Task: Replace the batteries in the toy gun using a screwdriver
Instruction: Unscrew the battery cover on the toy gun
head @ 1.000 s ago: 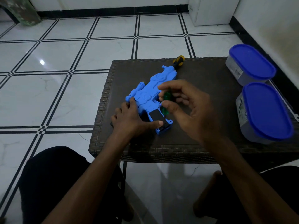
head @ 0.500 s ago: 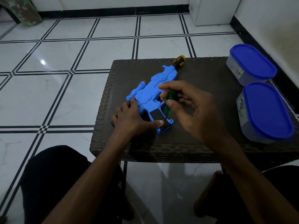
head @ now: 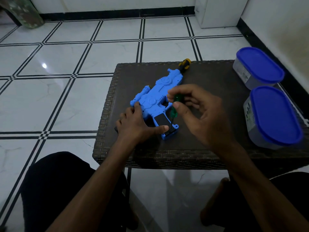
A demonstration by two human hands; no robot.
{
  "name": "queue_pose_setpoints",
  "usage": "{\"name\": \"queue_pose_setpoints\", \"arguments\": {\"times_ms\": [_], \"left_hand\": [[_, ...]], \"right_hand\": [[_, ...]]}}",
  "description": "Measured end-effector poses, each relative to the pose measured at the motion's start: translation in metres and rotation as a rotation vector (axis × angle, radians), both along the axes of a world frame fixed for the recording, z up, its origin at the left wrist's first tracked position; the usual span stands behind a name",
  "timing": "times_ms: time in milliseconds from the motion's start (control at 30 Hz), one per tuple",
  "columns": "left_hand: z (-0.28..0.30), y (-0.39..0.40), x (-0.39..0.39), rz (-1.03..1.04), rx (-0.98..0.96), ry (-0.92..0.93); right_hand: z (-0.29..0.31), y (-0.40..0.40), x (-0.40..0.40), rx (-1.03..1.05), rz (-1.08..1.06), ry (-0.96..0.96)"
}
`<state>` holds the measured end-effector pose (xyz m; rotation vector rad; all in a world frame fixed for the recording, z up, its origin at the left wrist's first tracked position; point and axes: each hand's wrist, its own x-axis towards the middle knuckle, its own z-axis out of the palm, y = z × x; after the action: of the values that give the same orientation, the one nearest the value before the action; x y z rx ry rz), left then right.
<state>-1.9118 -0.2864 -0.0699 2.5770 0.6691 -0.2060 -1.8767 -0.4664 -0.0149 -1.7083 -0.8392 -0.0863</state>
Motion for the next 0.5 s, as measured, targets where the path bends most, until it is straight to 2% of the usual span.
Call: {"name": "queue_pose_setpoints", "arguments": {"times_ms": [133, 300, 433, 500], "left_hand": [[0.0000, -0.0004, 0.0003, -0.002, -0.010, -0.001], [0.0005, -0.0001, -0.0005, -0.002, -0.009, -0.003], [0.0009, 0.0003, 0.0001, 0.003, -0.012, 0.003], [0.0006, 0.0003, 0.0001, 0.004, -0.010, 0.004]], "right_hand": [[-0.0007, 0.0024, -0.0019, -0.039, 0.004, -0.099], [-0.0011, 0.0043, -0.0009, -0.036, -0.043, -0.109], [0.0002, 0.0033, -0.0032, -0.005, -0.008, -0.016], [0.0003, 0.0024, -0.0036, -0.032, 0.015, -0.029]]}}
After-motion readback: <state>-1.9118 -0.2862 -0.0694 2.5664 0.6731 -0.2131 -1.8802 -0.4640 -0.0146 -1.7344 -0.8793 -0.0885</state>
